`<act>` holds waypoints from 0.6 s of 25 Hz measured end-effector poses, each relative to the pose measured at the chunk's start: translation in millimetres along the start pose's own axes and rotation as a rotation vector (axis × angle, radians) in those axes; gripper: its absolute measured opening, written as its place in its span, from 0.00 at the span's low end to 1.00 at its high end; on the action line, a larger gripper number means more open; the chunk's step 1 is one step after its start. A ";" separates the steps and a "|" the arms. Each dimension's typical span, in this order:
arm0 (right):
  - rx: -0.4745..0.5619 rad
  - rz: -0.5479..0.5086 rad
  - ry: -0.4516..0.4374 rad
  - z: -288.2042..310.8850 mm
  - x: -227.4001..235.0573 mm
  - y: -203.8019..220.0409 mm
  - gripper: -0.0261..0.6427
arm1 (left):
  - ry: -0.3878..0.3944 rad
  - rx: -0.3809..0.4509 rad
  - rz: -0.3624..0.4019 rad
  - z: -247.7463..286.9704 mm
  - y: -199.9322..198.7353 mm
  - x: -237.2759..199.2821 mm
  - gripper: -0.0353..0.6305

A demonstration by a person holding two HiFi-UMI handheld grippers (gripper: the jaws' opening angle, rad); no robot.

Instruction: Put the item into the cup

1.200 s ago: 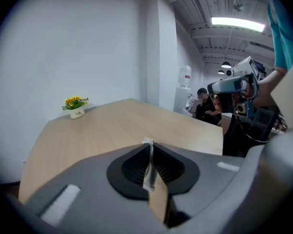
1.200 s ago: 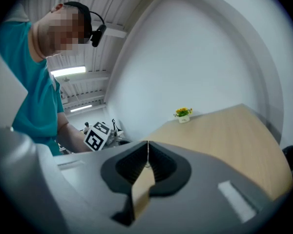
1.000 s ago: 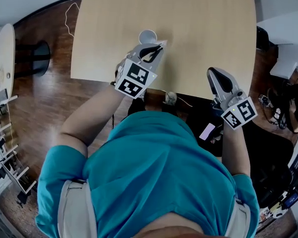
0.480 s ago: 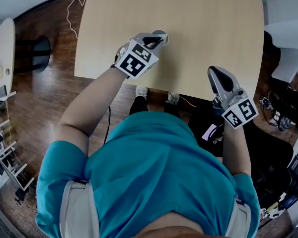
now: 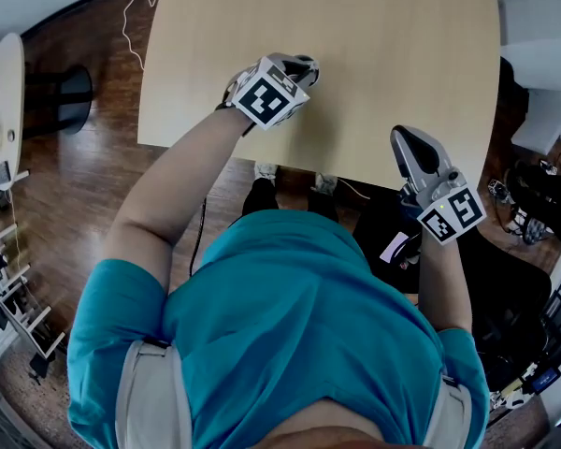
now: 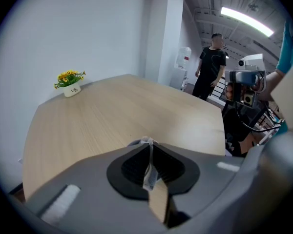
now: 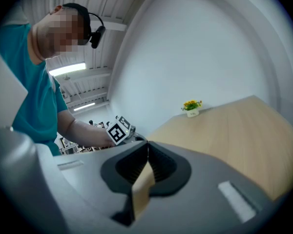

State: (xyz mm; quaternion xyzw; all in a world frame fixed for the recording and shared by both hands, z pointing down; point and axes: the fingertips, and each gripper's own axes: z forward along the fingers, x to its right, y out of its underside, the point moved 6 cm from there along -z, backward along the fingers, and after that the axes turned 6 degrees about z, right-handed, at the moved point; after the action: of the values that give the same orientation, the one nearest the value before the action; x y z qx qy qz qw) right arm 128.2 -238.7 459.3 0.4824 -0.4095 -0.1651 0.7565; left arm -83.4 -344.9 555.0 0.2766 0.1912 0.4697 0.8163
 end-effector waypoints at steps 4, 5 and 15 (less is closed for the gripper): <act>0.003 0.002 -0.003 -0.1 -0.3 -0.2 0.04 | 0.035 -0.054 0.003 7.8 4.0 -1.2 0.10; 0.004 0.003 -0.004 -0.3 -0.5 -0.7 0.04 | 0.041 -0.072 0.009 10.6 6.3 -1.1 0.10; 0.010 0.007 -0.006 -0.3 1.6 -5.0 0.04 | 0.019 -0.115 0.052 22.8 11.3 -6.5 0.11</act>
State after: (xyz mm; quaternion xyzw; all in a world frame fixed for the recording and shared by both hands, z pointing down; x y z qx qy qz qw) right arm 130.1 -242.0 455.6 0.4844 -0.4144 -0.1619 0.7533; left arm -80.9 -352.1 580.1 0.2298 0.1642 0.5034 0.8166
